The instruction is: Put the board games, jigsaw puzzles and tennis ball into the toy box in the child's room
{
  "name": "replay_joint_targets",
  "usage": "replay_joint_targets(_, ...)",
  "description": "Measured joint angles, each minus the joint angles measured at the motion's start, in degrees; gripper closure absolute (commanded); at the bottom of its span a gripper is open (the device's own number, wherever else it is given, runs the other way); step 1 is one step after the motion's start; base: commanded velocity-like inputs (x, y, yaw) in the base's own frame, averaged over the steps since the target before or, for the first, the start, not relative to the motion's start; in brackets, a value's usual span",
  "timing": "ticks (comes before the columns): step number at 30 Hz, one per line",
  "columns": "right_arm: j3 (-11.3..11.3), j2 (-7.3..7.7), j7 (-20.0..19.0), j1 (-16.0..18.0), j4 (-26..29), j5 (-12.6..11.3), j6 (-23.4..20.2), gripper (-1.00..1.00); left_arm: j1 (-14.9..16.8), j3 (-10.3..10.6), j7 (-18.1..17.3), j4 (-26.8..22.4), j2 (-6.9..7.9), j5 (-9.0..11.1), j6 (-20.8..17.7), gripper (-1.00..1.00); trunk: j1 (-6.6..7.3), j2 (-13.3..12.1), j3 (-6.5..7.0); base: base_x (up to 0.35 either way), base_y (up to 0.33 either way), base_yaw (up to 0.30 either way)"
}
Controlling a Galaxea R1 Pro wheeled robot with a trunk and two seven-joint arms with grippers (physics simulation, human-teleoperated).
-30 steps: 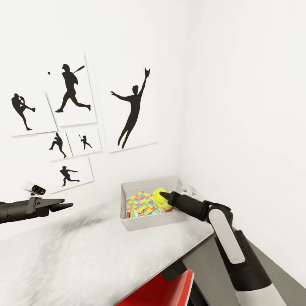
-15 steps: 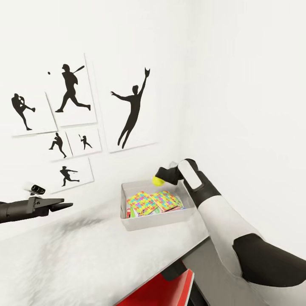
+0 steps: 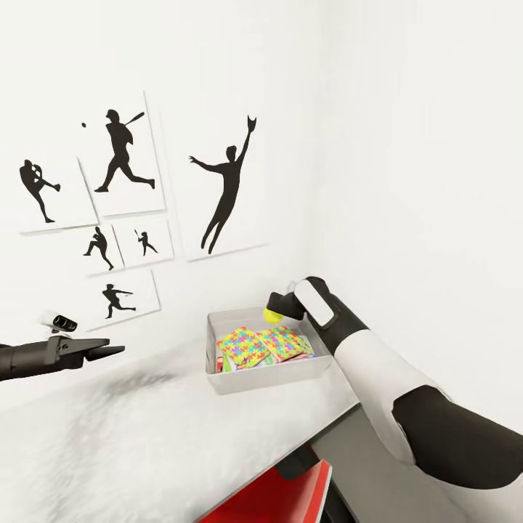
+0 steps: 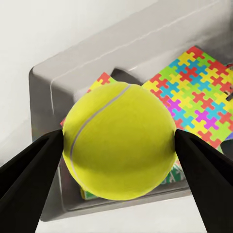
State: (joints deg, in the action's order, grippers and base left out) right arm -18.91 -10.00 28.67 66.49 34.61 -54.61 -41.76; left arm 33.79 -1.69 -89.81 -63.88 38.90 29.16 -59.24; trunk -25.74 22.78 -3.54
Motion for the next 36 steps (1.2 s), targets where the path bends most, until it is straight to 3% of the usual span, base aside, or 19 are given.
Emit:
replay_joint_targets(6, -0.2, 0.0, 1.5, 0.0, -0.1, 0.1, 0.0, 1.0, 0.0, 0.0, 0.0, 0.0, 0.07, 0.1, 0.0, -1.0, 0.0, 0.0, 0.0, 0.0, 0.0, 0.0)
replay_joint_targets(17, 0.0, 0.0, 12.7, 0.0, -0.3, -0.2, -0.5, 1.0, 0.0, 0.0, 0.0, 0.0, 0.09, 0.0, 0.0, -1.0, 0.0, 0.0, 0.0, 0.0, 0.0, 0.0)
replay_joint_targets(31, -0.2, 0.0, 13.8, -0.2, 0.2, -0.1, -0.7, 1.0, 0.0, 0.1, 0.0, -0.4, 0.22, 0.3, 0.0, -1.0, 0.0, 0.0, -0.11, 0.0, 0.0, 0.0)
replay_joint_targets(36, -0.3, 0.0, 14.5, -0.3, 0.2, 0.0, -0.7, 1.0, 0.0, 0.3, 0.0, -1.2, 0.69, 3.6, 0.0, -1.0, 0.0, 0.0, -0.49, 0.0, 0.0, 0.0)
